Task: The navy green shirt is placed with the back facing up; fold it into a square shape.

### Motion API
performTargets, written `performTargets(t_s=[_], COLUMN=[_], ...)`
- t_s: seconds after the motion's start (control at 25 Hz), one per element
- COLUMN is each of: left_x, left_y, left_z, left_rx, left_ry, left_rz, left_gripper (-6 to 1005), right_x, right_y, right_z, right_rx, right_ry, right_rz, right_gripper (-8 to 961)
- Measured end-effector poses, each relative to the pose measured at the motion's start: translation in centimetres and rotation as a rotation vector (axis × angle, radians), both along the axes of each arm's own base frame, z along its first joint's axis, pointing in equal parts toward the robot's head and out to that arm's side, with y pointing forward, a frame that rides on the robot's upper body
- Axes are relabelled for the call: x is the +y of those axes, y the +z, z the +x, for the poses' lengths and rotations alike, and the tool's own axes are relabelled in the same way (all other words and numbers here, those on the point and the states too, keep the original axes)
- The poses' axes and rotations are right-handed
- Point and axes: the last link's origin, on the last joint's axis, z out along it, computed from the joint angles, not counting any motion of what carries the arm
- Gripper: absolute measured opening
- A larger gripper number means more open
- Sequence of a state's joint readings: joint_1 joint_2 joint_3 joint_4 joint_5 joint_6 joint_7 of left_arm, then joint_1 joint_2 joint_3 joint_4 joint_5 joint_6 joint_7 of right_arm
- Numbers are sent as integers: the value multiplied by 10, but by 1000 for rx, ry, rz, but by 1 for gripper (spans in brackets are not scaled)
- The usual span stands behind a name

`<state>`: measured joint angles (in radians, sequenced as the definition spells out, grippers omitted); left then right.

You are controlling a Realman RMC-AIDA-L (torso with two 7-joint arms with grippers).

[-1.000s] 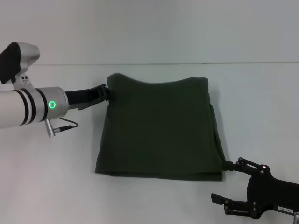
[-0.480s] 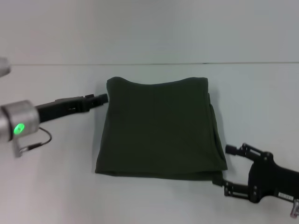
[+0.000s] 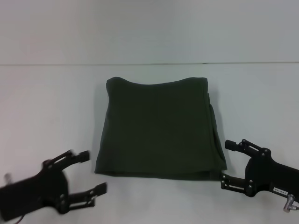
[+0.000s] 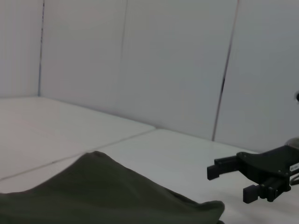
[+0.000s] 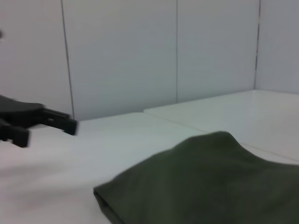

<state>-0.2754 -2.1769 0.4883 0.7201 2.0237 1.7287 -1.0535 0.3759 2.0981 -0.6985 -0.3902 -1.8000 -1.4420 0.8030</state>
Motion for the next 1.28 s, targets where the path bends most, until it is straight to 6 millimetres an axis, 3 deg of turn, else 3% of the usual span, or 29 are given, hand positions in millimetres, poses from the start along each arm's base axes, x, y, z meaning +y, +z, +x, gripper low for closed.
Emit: performTargets(t_s=[0.16, 0.32, 1.28], left_x=[-24, -29, -21], left_y=[-1, -9, -5], left_z=[-16, -19, -17], left_rx=[1, 2, -11], left_ry=[22, 35, 37], left_rz=[36, 2, 25], left_gripper=[838, 947, 947], right_x=[-2, -5, -13], right_y=[-4, -8, -12], right_z=[7, 9, 11], right_rx=[-27, -35, -30], right_ry=[-26, -34, -25], right_rz=[2, -5, 3], right_gripper=[915, 915, 915])
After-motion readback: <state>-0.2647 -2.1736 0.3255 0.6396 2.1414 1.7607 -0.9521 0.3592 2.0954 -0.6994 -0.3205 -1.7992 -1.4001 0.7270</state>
